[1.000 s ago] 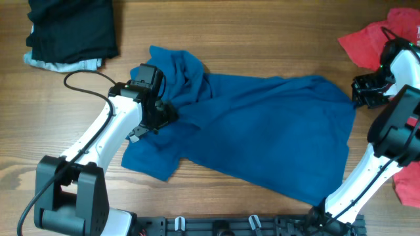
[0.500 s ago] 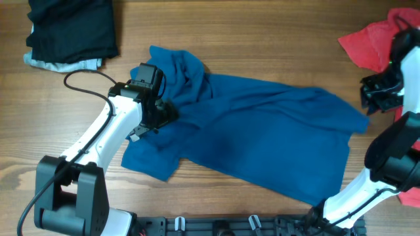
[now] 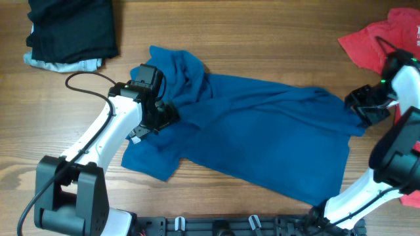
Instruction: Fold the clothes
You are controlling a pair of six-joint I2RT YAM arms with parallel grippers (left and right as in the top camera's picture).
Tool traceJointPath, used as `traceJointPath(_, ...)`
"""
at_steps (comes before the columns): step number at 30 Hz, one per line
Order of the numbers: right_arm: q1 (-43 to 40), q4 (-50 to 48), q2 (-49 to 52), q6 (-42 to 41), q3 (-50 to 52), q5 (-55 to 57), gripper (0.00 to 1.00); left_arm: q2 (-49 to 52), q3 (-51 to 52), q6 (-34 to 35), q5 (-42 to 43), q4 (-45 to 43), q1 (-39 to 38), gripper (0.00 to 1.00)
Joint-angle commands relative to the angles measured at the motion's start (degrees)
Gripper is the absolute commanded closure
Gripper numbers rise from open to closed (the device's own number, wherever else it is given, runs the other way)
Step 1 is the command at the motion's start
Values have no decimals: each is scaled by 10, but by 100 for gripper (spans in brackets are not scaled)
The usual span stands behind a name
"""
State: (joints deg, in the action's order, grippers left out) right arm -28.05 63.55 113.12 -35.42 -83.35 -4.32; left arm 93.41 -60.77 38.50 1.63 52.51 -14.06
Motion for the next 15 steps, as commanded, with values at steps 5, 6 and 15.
traceJointPath(5, -94, -67, -10, 164, 12, -126, 0, -11, 5, 5, 5, 2, 4, 0)
traceJointPath(6, -94, -89, -10, 179, 31, -137, 1, -11, 5, 5, 5, 1, 4, 0)
traceJointPath(15, -94, -176, -9, 232, 107, -203, 35, -11, 5, -12, 3, 9, 4, 0)
